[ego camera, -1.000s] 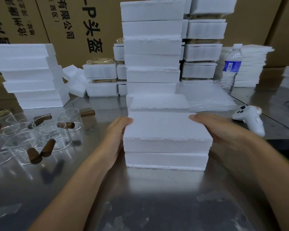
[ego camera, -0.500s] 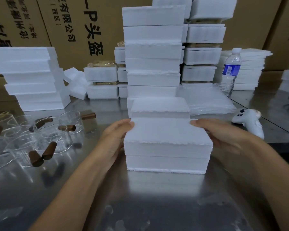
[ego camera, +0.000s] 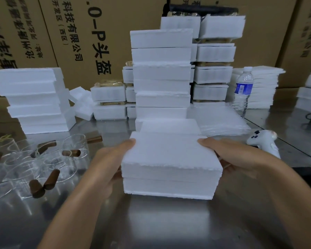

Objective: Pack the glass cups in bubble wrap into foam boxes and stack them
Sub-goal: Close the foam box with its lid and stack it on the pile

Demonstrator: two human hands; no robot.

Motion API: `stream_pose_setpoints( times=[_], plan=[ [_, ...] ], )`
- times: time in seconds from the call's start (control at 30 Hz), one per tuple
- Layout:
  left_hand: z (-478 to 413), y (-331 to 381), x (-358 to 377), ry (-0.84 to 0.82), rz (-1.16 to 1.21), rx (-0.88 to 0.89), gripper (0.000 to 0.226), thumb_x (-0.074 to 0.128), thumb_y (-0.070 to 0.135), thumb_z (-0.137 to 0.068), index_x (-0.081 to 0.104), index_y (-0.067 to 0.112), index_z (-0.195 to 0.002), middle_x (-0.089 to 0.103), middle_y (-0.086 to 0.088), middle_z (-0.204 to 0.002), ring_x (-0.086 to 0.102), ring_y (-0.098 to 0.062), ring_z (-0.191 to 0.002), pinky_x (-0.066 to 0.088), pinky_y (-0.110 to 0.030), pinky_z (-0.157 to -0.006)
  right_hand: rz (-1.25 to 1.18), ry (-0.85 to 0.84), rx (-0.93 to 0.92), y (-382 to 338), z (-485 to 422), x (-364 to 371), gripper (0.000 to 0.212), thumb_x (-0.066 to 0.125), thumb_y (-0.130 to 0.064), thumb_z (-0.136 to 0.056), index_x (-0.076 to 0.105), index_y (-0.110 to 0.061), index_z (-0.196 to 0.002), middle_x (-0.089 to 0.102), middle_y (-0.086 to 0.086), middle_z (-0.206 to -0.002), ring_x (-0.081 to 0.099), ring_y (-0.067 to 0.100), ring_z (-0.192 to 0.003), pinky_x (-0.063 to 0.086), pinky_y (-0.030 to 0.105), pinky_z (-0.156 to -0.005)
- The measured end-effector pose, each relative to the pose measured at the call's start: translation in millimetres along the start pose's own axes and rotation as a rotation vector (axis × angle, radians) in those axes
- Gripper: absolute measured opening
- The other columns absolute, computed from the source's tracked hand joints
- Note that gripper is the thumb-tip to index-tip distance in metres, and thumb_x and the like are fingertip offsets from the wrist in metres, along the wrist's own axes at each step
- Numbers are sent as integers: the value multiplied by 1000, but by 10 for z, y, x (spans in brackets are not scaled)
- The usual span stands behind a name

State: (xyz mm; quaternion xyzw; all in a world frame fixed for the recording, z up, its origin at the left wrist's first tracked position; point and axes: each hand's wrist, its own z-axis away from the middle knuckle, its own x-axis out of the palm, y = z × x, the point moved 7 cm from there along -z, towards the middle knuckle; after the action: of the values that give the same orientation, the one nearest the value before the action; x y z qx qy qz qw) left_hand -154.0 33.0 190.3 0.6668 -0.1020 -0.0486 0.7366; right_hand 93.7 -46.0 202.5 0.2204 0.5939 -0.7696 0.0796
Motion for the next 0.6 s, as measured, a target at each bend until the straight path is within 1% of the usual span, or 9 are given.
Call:
stream_pose_setpoints(
  times=[0.07,0.2,0.23,0.27,0.33,0.37,0.4,0.5,0.6],
  plan=[
    [24,226,-26,10,28,81,22,67,32,-84,69,10,-85,73,0,-68,67,-15,-58,47,-29,-60,-2,25,-58,-155,10,-53,49,46,-53,-89,68,-11,-79,68,0,-56,60,8,-44,42,14,-39],
    [-66,759,47,57,44,219,16,70,32,-83,64,17,-84,72,6,-63,67,-8,-51,49,-18,-43,-17,210,-162,-549,-82,-276,48,45,-57,-89,67,-14,-82,70,-3,-61,65,8,-48,48,18,-43],
    [-124,897,82,65,36,245,17,70,33,-83,63,18,-84,71,7,-61,67,-8,-51,50,-19,-43,-49,244,-169,-642,-112,-335,46,45,-56,-89,66,-15,-83,71,-2,-63,66,10,-51,50,19,-45],
    [-197,1025,124,60,25,267,19,71,35,-83,63,18,-84,72,6,-62,68,-9,-53,53,-21,-46,-90,260,-173,-723,-146,-392,43,46,-55,-89,65,-17,-84,71,-1,-67,67,13,-55,51,21,-47],
    [-357,1223,208,31,-3,290,21,70,37,-83,63,17,-87,74,5,-68,71,-12,-63,59,-26,-61,-172,248,-181,-855,-222,-497,36,49,-55,-88,63,-22,-85,69,1,-74,66,18,-63,53,25,-54],
    [-444,1283,247,16,-7,289,22,70,37,-84,64,16,-89,75,3,-72,72,-13,-65,60,-27,-64,-213,233,-177,-898,-263,-545,33,52,-56,-86,62,-25,-86,67,0,-73,65,17,-63,53,25,-55],
    [-544,1309,275,5,0,275,22,70,36,-84,64,16,-91,75,1,-75,72,-13,-64,60,-27,-63,-246,219,-164,-924,-306,-586,33,55,-57,-84,62,-25,-86,66,-1,-71,65,16,-61,52,25,-56],
    [-818,1199,348,-29,41,183,15,70,32,-85,62,19,-85,70,-2,-81,67,-14,-62,55,-24,-51,-250,175,-92,-909,-462,-615,35,63,-57,-77,61,-23,-85,66,1,-71,65,18,-65,53,28,-62],
    [-1032,966,344,-31,83,90,13,70,28,-85,61,19,-83,66,-3,-80,64,-17,-71,56,-28,-54,-210,152,5,-804,-603,-561,40,66,-56,-73,61,-19,-85,66,5,-79,65,22,-72,53,30,-66]
  ],
)
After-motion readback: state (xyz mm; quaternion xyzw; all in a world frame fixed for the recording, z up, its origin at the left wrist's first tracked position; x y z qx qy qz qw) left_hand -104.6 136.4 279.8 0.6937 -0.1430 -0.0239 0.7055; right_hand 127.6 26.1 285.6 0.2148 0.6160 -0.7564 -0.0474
